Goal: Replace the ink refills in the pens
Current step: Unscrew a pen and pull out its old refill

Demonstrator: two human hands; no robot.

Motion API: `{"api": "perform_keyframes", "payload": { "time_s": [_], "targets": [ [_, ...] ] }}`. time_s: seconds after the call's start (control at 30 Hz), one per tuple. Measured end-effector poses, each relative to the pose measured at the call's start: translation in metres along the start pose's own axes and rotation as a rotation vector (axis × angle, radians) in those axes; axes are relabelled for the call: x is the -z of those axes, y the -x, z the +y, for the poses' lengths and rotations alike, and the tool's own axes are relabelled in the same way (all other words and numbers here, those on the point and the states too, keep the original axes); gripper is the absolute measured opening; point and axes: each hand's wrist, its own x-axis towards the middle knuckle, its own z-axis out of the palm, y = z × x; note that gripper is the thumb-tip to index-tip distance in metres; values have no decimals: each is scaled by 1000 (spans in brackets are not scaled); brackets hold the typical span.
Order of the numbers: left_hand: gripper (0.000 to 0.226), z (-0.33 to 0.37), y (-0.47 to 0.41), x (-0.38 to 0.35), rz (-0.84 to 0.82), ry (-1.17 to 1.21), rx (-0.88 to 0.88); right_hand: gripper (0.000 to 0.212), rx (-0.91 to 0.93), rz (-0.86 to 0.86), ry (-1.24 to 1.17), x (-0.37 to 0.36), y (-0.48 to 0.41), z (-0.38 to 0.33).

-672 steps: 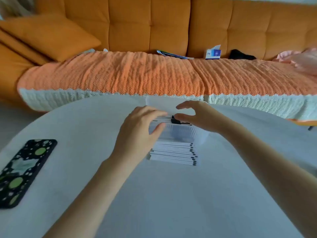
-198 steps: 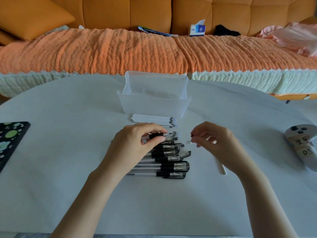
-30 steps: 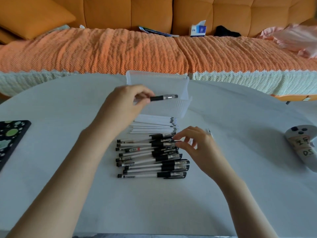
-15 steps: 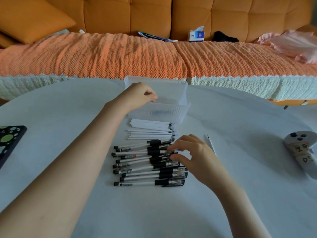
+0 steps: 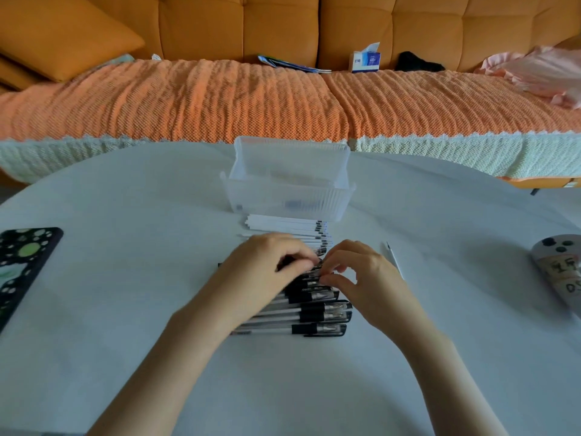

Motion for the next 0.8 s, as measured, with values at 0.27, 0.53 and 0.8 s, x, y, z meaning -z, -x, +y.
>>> {"api": "perform_keyframes", "payload": {
  "time_s": [0.27, 0.53, 0.8],
  "targets": [
    [16, -7, 4, -13, 68, -42, -7, 14, -111, 72, -248, 6, 1, -5],
    [12, -3, 3, -19, 133, -62, -25, 18, -89, 119, -353, 13, 2, -12],
    [31, 1, 5, -23, 153, -136, -21, 11, -121, 43, -459, 21, 8, -12]
  ]
}}
